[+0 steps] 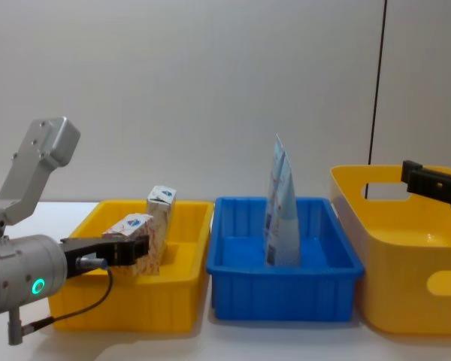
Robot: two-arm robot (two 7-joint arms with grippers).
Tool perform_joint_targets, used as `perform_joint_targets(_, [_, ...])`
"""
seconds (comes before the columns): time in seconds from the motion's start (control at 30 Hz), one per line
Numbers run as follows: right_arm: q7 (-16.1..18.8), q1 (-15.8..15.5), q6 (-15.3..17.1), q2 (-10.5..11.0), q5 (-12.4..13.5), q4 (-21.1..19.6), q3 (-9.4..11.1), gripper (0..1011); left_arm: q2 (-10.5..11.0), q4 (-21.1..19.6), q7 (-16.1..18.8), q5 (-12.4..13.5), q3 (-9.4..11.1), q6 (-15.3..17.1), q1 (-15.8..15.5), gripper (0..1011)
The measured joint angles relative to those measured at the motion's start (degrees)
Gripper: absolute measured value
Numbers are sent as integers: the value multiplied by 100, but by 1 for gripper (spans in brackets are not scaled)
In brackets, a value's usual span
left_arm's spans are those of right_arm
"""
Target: Bimanual collaborative sorting of washing and personal care products
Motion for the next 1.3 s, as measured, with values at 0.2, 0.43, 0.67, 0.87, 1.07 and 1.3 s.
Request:
perform_joint_targets(0.2, [0, 0, 0, 0, 0, 0, 0, 1000, -15, 7, -17, 36, -9, -21, -3, 399])
perform_joint_targets(0.43, [0, 0, 0, 0, 0, 0, 0, 1000, -11, -110, -19, 129, -19, -127, 47, 399])
perform_joint_targets(0.67, [0, 0, 0, 0, 0, 0, 0, 1000, 107, -428, -21, 284, -14, -254, 133, 399])
perform_joint_targets(0.87, [0, 0, 0, 0, 0, 0, 0, 1000, 360, -910, -169, 435, -3, -300, 216, 399])
perform_joint_targets(1.07, [0, 0, 0, 0, 0, 0, 0, 1000, 649, -1378, -428, 505, -1, -291, 269, 399])
perform_joint_targets(1.3, [0, 0, 0, 0, 0, 0, 0, 1000, 1097, -1969, -901, 493, 6, -198, 304, 399])
